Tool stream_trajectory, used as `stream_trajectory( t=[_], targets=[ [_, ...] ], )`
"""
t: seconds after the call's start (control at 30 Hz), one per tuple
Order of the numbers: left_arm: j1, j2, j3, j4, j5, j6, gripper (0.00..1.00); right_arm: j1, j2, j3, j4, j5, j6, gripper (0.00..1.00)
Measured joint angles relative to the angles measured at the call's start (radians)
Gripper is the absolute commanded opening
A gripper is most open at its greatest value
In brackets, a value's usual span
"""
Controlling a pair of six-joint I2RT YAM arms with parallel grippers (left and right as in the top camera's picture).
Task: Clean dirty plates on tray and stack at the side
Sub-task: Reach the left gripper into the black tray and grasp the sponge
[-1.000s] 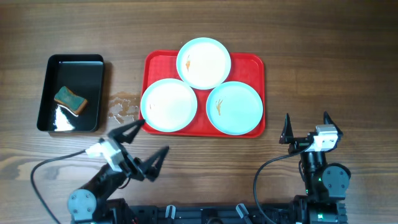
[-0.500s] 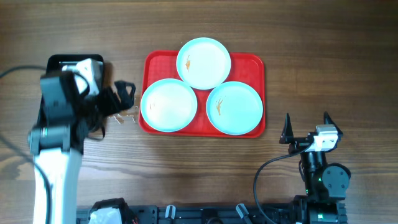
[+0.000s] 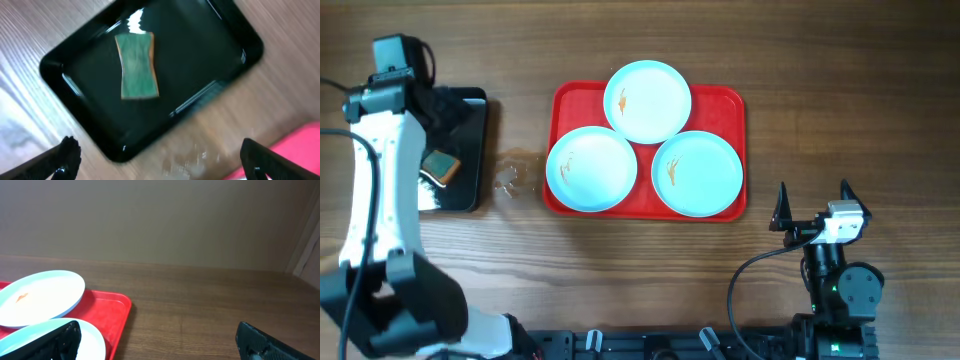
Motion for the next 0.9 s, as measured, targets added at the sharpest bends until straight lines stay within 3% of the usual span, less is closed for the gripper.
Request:
stream_trajectory(
  t=[0.4,0.6,0.83,0.9],
  targets=[
    [0.207,0.218,0.001,0.123,0.076,-0.027,0.96,0.0,0.0,0.0,0.0,0.0,0.0,1.0],
    [0.243,0.349,0.001,0.199,0.228,0.066,0.98,0.0,0.0,0.0,0.0,0.0,0.0,1.0],
    [0.241,0.406,0.001,0.22,0.292,0.104,0.74,0.0,0.0,0.0,0.0,0.0,0.0,1.0],
    [0.241,0.425,0.001,0.22,0.288,0.106,0.5,0.0,0.0,0.0,0.0,0.0,0.0,1.0]
  ],
)
